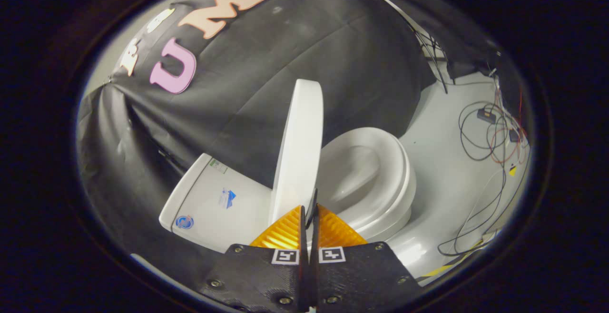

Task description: Open the toilet lid.

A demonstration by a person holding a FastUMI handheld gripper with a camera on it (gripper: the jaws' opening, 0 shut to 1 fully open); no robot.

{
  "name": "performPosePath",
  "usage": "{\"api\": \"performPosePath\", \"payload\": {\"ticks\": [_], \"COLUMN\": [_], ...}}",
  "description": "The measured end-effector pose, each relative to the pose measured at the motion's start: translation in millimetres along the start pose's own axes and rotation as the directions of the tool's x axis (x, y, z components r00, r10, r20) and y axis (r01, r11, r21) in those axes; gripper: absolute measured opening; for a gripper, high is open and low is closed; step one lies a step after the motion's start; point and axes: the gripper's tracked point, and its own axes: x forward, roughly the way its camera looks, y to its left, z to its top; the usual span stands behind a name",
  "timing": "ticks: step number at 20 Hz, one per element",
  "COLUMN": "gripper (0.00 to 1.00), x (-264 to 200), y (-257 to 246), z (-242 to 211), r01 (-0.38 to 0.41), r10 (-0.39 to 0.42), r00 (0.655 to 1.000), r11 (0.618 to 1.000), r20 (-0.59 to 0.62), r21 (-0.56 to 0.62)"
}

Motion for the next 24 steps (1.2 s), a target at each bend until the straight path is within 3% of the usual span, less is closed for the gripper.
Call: {"api": "performPosePath", "payload": {"ticks": [7,18,24], "gripper": [0.01,0.01,0.01], "x": [-6,-22,-28], "y": [26,60,81], "z": [4,2,0], "r01": [0.019,0.121,0.12], "r10": [-0.016,-0.112,-0.107], "r00": [0.999,0.992,0.991], "r11": [0.994,0.977,0.973], "r20": [0.031,0.059,0.079], "r21": [-0.109,-0.176,-0.197]}}
